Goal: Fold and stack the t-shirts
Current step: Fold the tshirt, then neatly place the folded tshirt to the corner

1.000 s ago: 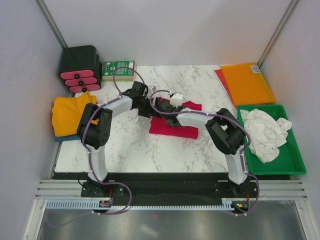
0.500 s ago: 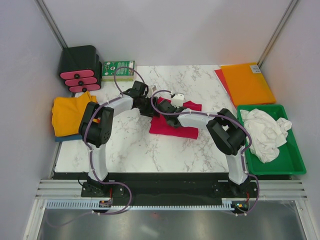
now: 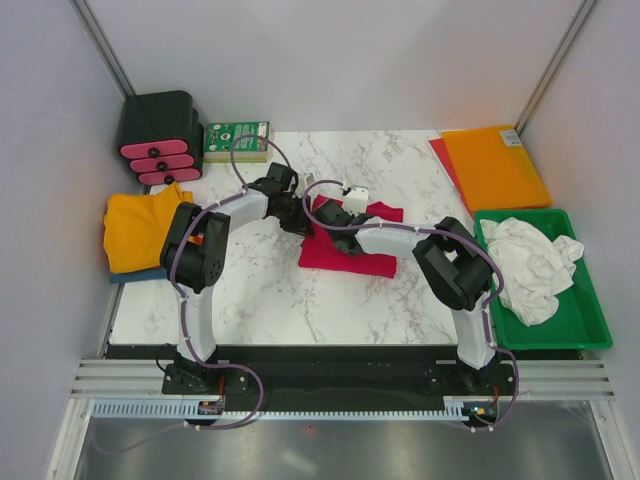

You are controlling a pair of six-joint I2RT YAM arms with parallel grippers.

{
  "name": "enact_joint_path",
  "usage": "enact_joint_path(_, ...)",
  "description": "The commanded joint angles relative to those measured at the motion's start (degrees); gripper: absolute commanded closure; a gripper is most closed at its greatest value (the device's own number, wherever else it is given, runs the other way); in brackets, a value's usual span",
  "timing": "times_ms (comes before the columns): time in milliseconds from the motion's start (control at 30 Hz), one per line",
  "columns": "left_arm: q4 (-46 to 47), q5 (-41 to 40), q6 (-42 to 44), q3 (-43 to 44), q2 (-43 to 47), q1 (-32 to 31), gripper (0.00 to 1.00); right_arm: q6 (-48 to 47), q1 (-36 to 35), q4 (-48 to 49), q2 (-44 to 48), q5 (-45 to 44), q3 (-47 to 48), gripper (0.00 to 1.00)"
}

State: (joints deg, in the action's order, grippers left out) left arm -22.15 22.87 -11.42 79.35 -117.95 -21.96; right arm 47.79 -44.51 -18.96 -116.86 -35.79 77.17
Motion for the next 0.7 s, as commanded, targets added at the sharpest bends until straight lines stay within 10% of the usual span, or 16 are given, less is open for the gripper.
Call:
enact_joint_path(0,-7.38,-2.31,2.98,-2.18,-4.57,-1.34,0.88,0.99,-0.14,-2.04,-0.56,2.92,-1.58,0.92)
enact_joint_path(267,-3.78,-4.75,7.19,-6.74,2.96,-3.26,0.98,-2.26,-1.28,-1.96,1.63,1.25,0.78,0.9)
enact_joint_path(467,-2.02,-7.05,11.33,-8.78,11.33,-4.24,0.98,-5.51,-2.25,-2.13,7.5,-1.38,4.56,0.54)
enact_joint_path(667,-4.74,-7.14,11.25,-7.11,15.73,-4.24,0.98,-7.09,-3.04,-2.22,14.8,-4.11,5.54,0.48)
